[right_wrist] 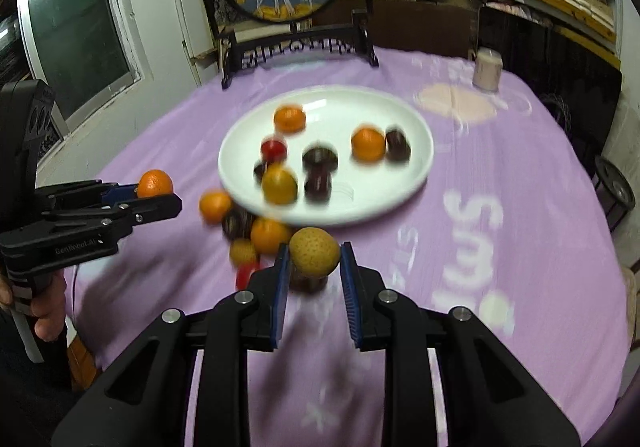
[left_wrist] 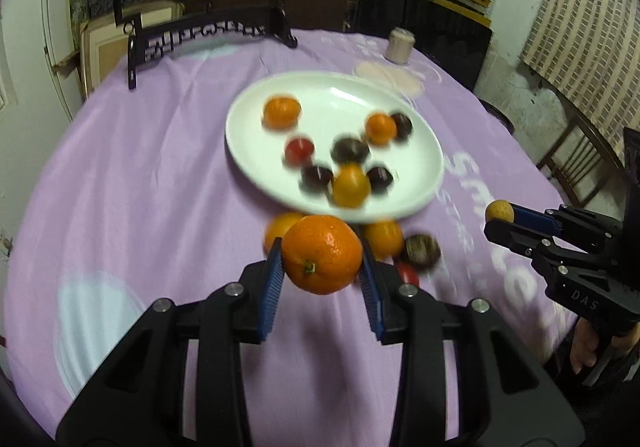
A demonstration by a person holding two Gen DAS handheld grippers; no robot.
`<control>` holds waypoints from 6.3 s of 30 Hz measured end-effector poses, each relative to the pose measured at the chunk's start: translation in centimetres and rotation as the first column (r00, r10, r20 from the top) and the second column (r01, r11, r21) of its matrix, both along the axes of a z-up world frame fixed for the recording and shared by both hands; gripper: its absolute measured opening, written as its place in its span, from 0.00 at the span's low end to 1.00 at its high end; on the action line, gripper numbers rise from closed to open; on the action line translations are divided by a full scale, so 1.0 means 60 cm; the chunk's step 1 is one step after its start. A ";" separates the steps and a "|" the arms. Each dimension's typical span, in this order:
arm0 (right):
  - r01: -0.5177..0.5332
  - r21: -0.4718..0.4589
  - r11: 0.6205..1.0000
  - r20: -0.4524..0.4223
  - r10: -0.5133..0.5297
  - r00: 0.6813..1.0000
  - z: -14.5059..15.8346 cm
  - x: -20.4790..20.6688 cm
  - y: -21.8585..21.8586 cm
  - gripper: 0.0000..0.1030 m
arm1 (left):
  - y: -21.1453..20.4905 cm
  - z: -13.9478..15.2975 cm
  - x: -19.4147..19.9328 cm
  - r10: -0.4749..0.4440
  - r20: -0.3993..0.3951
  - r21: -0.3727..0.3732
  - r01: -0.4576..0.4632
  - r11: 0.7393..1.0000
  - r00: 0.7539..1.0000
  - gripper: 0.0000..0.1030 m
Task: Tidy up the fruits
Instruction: 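Carry the yellow fruit and orange onto the white plate and open both tools, then withdraw both open tools back toward the remaining fruits, then grasp a wrinkled brown fruit with the right tool while the left grasps an orange, then carry the brown fruit and orange onto the white plate and open both tools, then withdraw both open tools back toward the remaining fruits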
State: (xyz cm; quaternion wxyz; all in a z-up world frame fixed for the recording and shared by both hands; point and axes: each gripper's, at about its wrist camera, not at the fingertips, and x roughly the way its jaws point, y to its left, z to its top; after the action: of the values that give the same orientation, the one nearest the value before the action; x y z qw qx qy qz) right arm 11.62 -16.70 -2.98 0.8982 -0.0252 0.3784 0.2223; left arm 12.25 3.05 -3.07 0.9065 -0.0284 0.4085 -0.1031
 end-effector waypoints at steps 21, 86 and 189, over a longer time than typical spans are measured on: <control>0.053 -0.065 0.996 -0.024 -0.055 0.998 -0.029 0.283 0.075 0.25 | -0.030 -0.010 0.292 0.080 -0.078 -0.062 -0.085 0.994 0.994 0.36; 0.016 -0.127 0.992 -0.149 -0.035 0.988 -0.119 0.010 0.048 0.43 | 0.076 -0.063 -0.086 0.045 0.015 0.025 -0.045 0.999 0.999 0.67; 0.068 -0.066 0.996 0.055 -0.064 0.996 -0.038 0.196 0.056 0.57 | -0.036 -0.011 0.185 0.074 0.070 -0.039 -0.071 0.997 0.995 0.55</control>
State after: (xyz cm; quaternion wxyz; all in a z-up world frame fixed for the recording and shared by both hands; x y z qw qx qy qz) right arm 23.39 -13.34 -5.27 0.9133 -0.0489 0.3625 0.1789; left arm 23.38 0.89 -3.75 0.9229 -0.0562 0.3727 -0.0785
